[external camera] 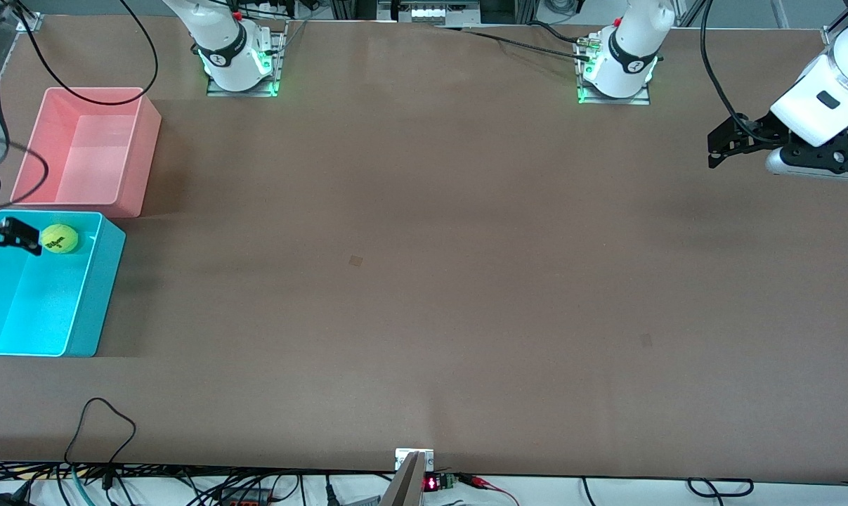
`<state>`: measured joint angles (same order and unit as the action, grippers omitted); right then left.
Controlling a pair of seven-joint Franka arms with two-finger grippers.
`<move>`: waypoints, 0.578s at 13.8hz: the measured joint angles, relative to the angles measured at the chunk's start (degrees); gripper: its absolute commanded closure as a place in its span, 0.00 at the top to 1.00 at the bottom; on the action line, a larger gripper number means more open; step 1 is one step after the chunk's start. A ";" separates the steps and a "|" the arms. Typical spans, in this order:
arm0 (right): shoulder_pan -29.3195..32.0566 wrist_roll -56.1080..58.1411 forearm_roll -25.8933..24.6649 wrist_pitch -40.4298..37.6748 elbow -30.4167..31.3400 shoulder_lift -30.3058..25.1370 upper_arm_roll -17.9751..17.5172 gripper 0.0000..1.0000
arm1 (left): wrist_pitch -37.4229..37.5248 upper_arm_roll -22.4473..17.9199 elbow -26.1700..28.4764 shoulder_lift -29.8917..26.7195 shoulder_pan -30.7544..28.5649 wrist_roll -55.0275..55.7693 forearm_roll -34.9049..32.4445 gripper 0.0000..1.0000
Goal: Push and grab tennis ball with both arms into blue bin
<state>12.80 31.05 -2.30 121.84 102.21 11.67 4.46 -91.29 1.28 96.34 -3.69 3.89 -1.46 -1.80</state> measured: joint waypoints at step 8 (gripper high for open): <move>-9.98 -22.27 -1.48 -26.82 -8.49 -12.10 -6.46 1.00 | 0.11 -0.01 -0.02 0.00 -0.01 0.00 0.00 1.00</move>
<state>2.83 8.78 -3.78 95.02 93.73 -0.43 -2.00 -91.18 1.27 96.32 -3.68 3.87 -1.46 -1.80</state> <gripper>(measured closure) 0.000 0.000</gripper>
